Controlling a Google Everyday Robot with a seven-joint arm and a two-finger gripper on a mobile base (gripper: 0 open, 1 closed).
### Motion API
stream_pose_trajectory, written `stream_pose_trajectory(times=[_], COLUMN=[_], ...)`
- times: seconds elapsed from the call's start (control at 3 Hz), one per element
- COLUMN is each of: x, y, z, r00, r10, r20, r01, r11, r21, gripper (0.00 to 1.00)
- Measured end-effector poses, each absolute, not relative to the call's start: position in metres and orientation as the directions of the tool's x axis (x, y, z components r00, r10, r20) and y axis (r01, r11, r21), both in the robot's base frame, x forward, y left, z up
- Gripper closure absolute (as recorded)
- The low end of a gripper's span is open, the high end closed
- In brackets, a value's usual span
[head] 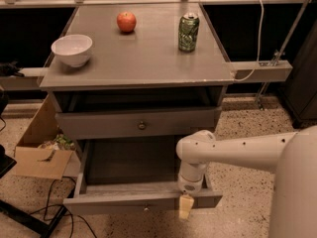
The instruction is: Open middle drawer
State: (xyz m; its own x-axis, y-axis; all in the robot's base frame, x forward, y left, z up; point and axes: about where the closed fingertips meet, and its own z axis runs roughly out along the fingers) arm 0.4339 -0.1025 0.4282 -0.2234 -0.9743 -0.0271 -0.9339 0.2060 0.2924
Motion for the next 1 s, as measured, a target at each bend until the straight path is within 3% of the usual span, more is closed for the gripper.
stream_pose_trajectory(times=[0.33,0.67,1.0], x=[0.37,0.357,0.294], y=[-0.106,-0.106,-0.119], z=[0.45,0.452,0.444], r00=[-0.289,-0.307,-0.401], r10=[-0.957,-0.951,-0.916], r20=[0.028,0.032,0.026], r01=[-0.876,-0.864,-0.811], r11=[0.276,0.293,0.369], r21=[0.395,0.411,0.454], gripper=[0.48,0.77,0.99])
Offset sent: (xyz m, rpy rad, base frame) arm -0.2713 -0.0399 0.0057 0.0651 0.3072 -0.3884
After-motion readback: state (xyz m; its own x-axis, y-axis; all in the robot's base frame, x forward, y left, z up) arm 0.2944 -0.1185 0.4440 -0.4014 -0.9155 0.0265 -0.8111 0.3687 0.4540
